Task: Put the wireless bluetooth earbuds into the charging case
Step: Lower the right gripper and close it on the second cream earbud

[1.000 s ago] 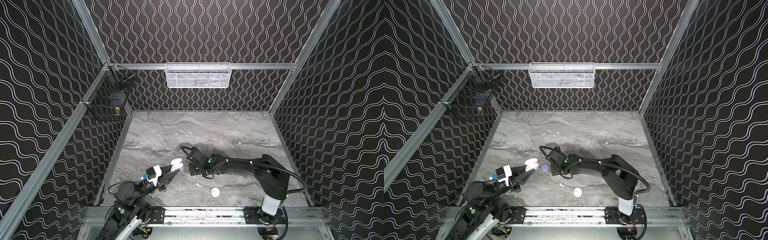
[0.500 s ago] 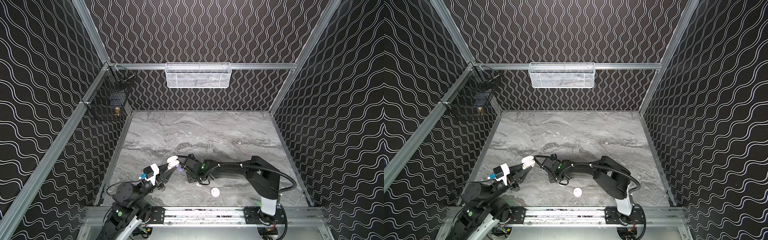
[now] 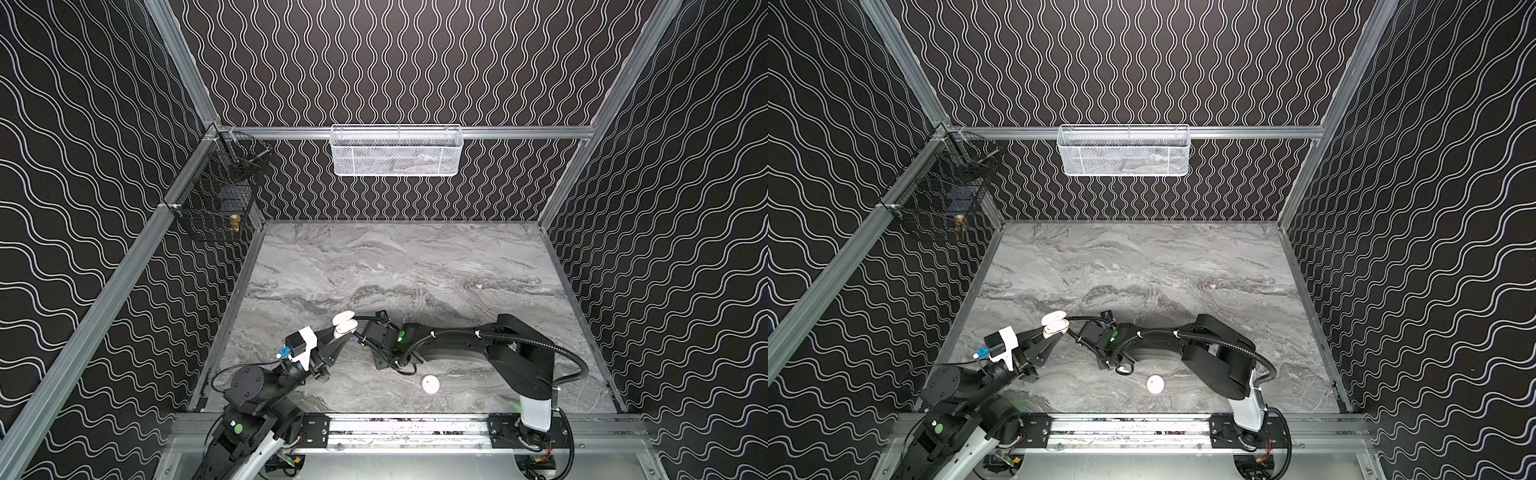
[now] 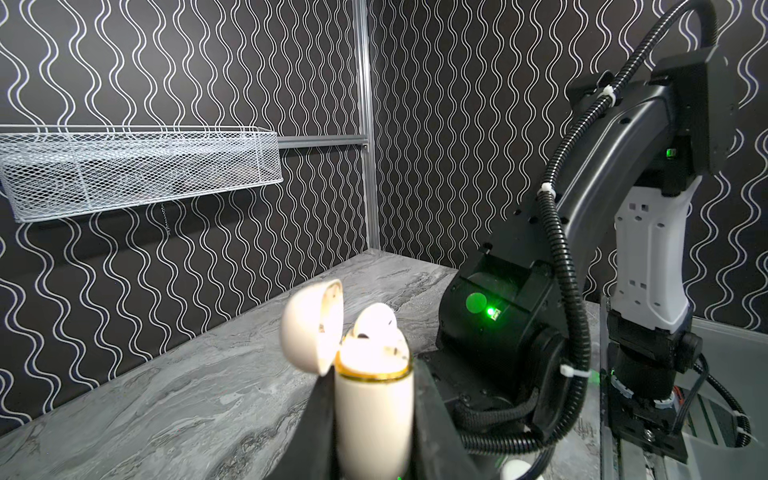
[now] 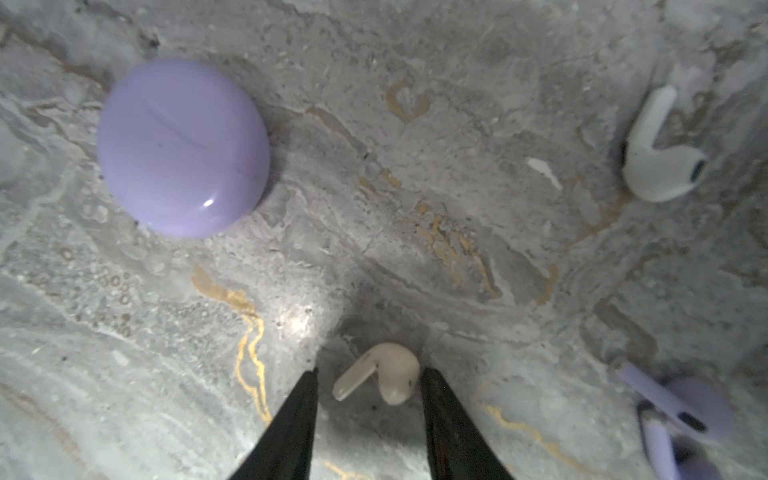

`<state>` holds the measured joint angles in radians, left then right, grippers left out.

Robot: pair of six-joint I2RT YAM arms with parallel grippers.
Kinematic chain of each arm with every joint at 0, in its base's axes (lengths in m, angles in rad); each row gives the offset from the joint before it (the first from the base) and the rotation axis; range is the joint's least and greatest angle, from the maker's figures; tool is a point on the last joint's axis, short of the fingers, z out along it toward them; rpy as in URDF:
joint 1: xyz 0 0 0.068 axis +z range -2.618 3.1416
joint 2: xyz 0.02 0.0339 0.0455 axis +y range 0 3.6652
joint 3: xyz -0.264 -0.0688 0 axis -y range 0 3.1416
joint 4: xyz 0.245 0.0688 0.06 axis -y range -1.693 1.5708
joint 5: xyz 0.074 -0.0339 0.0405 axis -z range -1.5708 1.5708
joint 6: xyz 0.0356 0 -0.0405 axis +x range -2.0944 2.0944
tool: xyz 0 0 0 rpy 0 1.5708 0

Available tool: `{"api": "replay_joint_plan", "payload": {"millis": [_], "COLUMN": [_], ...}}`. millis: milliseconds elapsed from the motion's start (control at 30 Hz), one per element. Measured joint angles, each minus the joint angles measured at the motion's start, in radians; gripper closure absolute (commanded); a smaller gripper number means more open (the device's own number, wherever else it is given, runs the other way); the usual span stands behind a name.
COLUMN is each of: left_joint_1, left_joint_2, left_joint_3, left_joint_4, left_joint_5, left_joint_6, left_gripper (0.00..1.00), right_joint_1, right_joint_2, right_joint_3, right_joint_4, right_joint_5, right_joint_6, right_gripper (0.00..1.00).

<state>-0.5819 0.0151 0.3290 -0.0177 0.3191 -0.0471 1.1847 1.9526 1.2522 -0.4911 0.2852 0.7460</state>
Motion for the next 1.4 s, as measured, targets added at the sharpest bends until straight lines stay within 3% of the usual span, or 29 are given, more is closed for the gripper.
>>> {"api": "replay_joint_plan", "payload": {"millis": [833, 1400], "left_joint_1": [0.000, 0.000], "left_joint_2": [0.000, 0.000], "left_joint_3": [0.007, 0.008], "left_joint_4": [0.000, -0.004], "left_joint_5": [0.000, 0.000], "left_joint_6": [0.000, 0.000], "left_gripper": [1.00, 1.00], "right_joint_1": [-0.008, -0.013], "right_joint_2": [-0.035, 0.004], "right_joint_3": [-0.053, -0.024], "right_joint_4": [-0.002, 0.034], "right_joint_5": [0.020, 0.050], "right_joint_6": [0.024, 0.016], "right_gripper": [0.53, 0.63]}}
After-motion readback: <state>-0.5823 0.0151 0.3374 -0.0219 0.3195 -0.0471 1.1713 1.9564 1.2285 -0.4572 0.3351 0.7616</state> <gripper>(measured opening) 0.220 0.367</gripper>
